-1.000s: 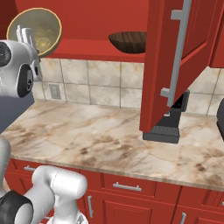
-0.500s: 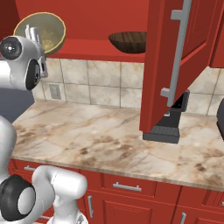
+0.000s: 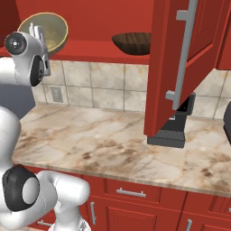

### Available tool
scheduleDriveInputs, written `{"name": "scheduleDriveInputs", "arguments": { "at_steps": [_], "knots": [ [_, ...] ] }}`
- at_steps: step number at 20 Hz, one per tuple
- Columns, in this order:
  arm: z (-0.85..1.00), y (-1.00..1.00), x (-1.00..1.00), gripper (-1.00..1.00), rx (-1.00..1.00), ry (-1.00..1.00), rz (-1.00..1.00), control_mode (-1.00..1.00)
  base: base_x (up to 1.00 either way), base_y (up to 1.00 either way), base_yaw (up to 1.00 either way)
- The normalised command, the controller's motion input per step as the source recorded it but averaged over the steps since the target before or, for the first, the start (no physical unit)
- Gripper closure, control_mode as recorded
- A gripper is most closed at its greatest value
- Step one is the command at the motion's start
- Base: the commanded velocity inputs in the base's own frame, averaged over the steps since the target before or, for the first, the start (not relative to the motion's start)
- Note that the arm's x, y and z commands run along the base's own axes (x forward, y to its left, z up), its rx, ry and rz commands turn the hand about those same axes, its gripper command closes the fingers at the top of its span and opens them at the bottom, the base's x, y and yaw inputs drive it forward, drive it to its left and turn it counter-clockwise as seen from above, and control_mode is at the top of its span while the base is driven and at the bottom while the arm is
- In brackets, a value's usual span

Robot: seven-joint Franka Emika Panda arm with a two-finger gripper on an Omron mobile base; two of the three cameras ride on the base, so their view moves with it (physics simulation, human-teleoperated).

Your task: Open the cabinet. Pick the bowls from the counter and place them in the cabinet. Then close the cabinet.

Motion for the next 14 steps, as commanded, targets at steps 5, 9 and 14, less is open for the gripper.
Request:
{"name": "scheduleDriveInputs", "arguments": {
  "at_steps": [5, 9, 14],
  "knots": [
    [0.00, 0.08, 0.20, 1.00, 0.00, 0.09, -0.01, -1.00, 0.00, 0.00, 0.00],
    [0.09, 0.01, 0.09, 1.00, -0.01, 0.23, -0.04, -1.00, 0.00, 0.00, 0.00],
    [0.18, 0.09, 0.10, 1.00, -0.03, 0.10, -0.04, -1.00, 0.00, 0.00, 0.00]
  ]
}}
